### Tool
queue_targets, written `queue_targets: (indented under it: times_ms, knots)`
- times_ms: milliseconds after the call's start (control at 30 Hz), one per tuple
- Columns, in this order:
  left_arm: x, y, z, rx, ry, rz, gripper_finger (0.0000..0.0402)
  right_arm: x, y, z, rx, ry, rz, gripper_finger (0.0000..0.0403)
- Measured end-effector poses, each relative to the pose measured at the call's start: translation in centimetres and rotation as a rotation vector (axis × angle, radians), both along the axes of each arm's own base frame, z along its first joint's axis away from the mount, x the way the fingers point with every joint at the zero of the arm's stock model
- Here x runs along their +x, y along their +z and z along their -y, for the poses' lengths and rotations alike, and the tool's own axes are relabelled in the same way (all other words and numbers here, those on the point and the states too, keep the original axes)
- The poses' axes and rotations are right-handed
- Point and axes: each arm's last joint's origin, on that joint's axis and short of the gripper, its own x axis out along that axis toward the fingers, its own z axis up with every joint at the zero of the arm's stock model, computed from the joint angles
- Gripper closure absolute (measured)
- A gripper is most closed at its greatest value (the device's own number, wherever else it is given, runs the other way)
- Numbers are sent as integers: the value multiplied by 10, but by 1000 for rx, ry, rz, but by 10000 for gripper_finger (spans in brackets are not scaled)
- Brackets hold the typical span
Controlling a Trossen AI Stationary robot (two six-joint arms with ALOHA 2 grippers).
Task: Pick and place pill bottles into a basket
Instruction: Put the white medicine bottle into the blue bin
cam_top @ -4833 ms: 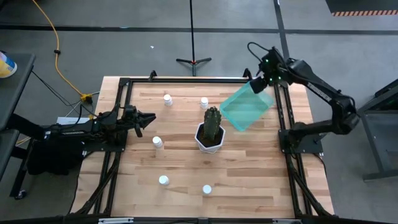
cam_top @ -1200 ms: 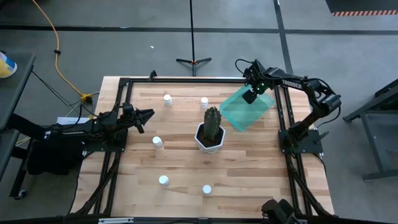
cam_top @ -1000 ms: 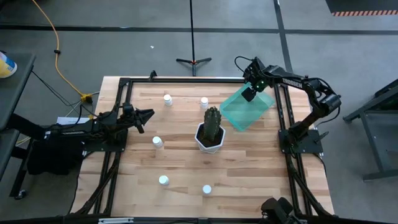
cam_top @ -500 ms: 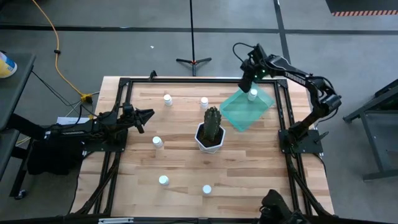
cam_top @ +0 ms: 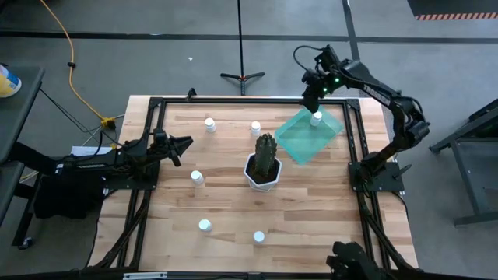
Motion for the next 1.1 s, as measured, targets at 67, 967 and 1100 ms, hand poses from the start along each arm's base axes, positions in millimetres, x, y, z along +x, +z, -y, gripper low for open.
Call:
queue_targets:
  times_ms: [67,967,1100]
  knots:
    - [0,0,0,1,10,0,275,-3,15,-9,-34,15,46,193]
    - [-2,0,-3,-12,109,14,275,-30,155,-158,-410,161,762,209]
    - [-2,0,-3,-12,109,13,275,-38,172,-180,-425,264,915,209]
